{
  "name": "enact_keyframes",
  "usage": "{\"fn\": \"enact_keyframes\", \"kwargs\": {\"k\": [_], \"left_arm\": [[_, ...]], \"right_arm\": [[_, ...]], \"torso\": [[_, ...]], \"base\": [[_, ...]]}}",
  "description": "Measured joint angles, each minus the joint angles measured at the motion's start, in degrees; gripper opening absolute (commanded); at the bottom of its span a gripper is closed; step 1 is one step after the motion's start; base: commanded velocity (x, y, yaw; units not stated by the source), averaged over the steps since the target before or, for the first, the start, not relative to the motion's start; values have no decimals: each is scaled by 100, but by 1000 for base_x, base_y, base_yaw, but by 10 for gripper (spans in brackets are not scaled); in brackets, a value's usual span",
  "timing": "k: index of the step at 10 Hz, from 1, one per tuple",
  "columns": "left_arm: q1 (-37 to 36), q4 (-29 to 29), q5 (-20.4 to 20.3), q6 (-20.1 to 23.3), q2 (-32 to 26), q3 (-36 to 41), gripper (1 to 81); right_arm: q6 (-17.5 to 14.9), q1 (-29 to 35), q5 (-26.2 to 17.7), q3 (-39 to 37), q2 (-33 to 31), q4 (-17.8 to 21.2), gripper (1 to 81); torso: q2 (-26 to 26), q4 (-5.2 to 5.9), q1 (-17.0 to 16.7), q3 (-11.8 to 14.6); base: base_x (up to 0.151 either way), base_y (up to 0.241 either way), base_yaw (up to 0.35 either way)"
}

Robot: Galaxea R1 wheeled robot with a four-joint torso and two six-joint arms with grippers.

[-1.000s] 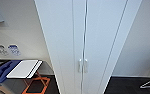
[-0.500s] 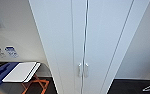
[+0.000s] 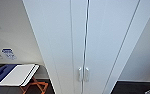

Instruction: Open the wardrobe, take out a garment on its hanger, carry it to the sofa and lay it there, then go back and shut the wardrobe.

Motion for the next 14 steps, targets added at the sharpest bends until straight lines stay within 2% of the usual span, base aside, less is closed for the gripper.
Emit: {"fn": "enact_keyframes", "kwargs": {"k": [5,10,12,14], "left_arm": [[2,0,1,9,2,0,811],[7,0,83,9,12,0,811],[0,0,87,9,-85,121,811],[-12,0,96,6,-407,608,811]], "right_arm": [[0,-2,0,0,5,0,811],[0,55,-2,37,-5,0,811],[0,80,0,329,-135,0,811],[4,173,-6,1009,-535,0,811]], "torso": [[0,0,0,0],[2,0,2,0],[2,0,2,0],[2,0,2,0]], "base": [[101,0,0],[0,0,0],[0,0,0],[0,0,0]]}}
